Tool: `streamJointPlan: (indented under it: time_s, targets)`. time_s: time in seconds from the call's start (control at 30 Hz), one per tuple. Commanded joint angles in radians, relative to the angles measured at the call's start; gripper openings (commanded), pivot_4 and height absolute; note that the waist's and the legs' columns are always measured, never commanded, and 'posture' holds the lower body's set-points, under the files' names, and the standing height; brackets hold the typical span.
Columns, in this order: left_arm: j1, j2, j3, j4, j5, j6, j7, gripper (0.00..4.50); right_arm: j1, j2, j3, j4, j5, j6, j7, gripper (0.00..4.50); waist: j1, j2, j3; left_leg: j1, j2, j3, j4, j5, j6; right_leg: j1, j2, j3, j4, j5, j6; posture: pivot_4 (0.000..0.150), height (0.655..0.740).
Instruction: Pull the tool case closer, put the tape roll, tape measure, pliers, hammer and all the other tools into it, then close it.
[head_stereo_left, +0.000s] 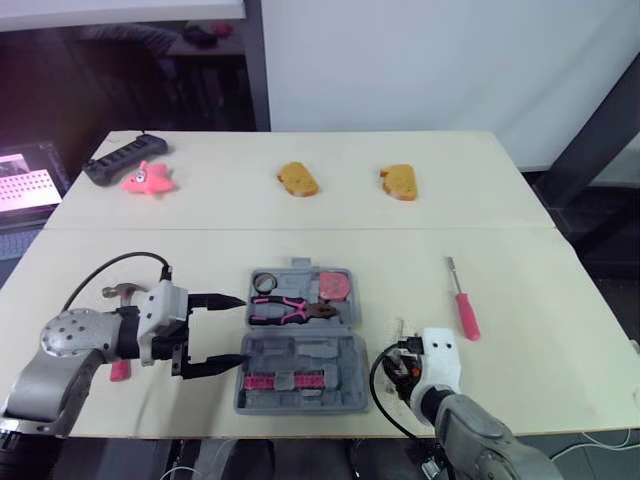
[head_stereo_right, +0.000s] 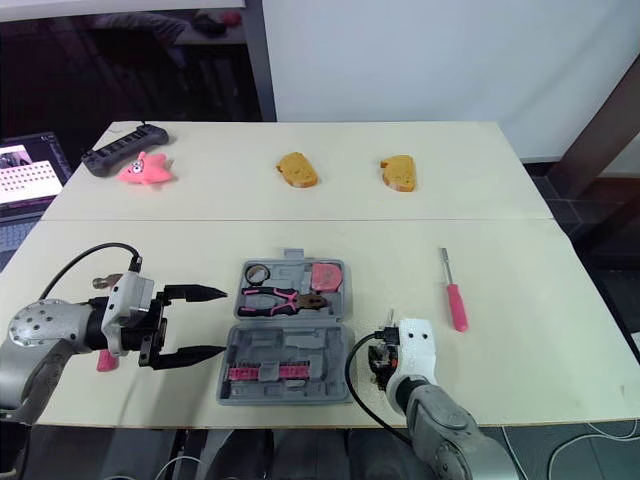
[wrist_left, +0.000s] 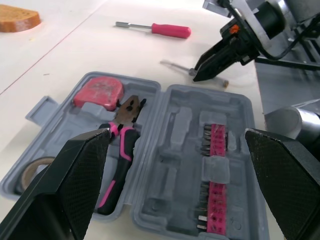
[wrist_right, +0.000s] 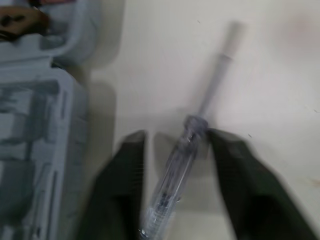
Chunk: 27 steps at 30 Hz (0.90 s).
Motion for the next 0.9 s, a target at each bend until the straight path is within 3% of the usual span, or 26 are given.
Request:
streamJointPlan:
  time_s: [0.03, 0.07, 0.17, 0.23, 0.27, 0.37, 0.47, 0.53, 0.63, 0.9]
  targets:
    - [-0.005, 0.012, 0.016, -0.032, -0.005, 0.003, 0.016, 4.5, -0.005, -0.034, -0.06, -0.091, 0.039, 0.044, 0.029, 3.96, 0.003, 0.0, 0.0, 0.0, 0.0, 0.0, 0.0, 0.0, 0.0, 0.0, 0.0, 0.0, 0.0, 0.0, 0.0, 0.15, 0.74]
    - [-0.007, 0.012, 0.016, -0.031, -0.006, 0.004, 0.017, 4.5, -0.013, -0.04, -0.069, -0.108, 0.047, 0.058, 0.034, 4.38, 0.003, 0.0, 0.0, 0.0, 0.0, 0.0, 0.0, 0.0, 0.0, 0.0, 0.0, 0.0, 0.0, 0.0, 0.0, 0.15, 0.74]
    - [-0.005, 0.013, 0.019, -0.039, -0.011, 0.013, 0.026, 4.5, -0.2, -0.195, -0.234, -0.211, 0.149, 0.223, 0.152, 4.49, -0.004, 0.001, 0.001, -0.001, 0.0, 0.0, 0.0, 0.0, 0.0, -0.001, 0.0, 0.0, 0.0, 0.001, 0.001, 0.15, 0.74]
    - [-0.005, 0.01, 0.021, -0.041, -0.009, 0.015, 0.038, 4.5, -0.356, -0.377, -0.27, -0.189, 0.241, 0.289, 0.296, 4.49, -0.005, 0.002, 0.001, 0.0, 0.0, 0.002, 0.001, 0.0, 0.0, 0.0, 0.0, 0.002, 0.0, 0.002, 0.002, 0.15, 0.74]
    - [-0.006, 0.008, 0.02, -0.042, -0.008, 0.016, 0.044, 4.5, -0.407, -0.524, -0.213, -0.186, 0.271, 0.264, 0.407, 4.49, -0.003, 0.004, 0.002, 0.001, 0.0, 0.002, 0.001, 0.0, 0.0, 0.0, 0.0, 0.003, 0.0, 0.002, 0.002, 0.15, 0.74]
    - [-0.002, 0.002, 0.014, -0.051, -0.005, 0.017, 0.054, 4.5, -0.458, -0.978, 0.062, -0.167, 0.169, -0.056, 0.781, 4.49, 0.011, 0.006, 0.003, 0.001, 0.0, 0.0, -0.001, 0.0, 0.001, 0.0, 0.0, -0.001, 0.0, 0.001, 0.003, 0.15, 0.74]
    - [0.004, -0.003, 0.009, -0.06, -0.001, 0.013, 0.061, 4.5, -0.508, -1.209, 0.286, -0.026, -0.06, -0.449, 1.041, 4.49, 0.021, 0.006, 0.003, 0.0, 0.0, -0.002, -0.001, -0.004, 0.007, 0.0, 0.0, -0.004, -0.001, -0.003, 0.003, 0.15, 0.74]
    - [0.005, -0.006, 0.008, -0.065, -0.001, 0.012, 0.068, 4.5, -0.558, -1.246, 0.394, 0.066, -0.188, -0.648, 1.149, 4.49, 0.02, 0.006, 0.003, -0.002, 0.0, 0.0, 0.0, -0.005, 0.009, 0.0, -0.001, -0.004, -0.004, -0.003, 0.004, 0.15, 0.74]
    - [0.008, -0.009, 0.012, -0.076, -0.003, 0.016, 0.084, 4.5, -0.669, -1.165, 0.52, 0.203, -0.326, -0.833, 1.249, 4.49, 0.018, 0.005, 0.003, -0.002, 0.0, 0.002, 0.0, -0.005, 0.009, 0.001, -0.003, -0.003, -0.006, -0.002, 0.004, 0.15, 0.74]
    - [0.08, -0.009, 0.036, -0.135, -0.006, 0.024, 0.127, 4.5, -0.824, -0.992, 0.651, 0.464, -0.544, -1.079, 1.374, 4.49, 0.022, 0.006, 0.004, -0.001, 0.0, 0.002, 0.006, -0.004, 0.007, 0.001, -0.002, -0.003, 0.0, -0.001, 0.004, 0.15, 0.74]
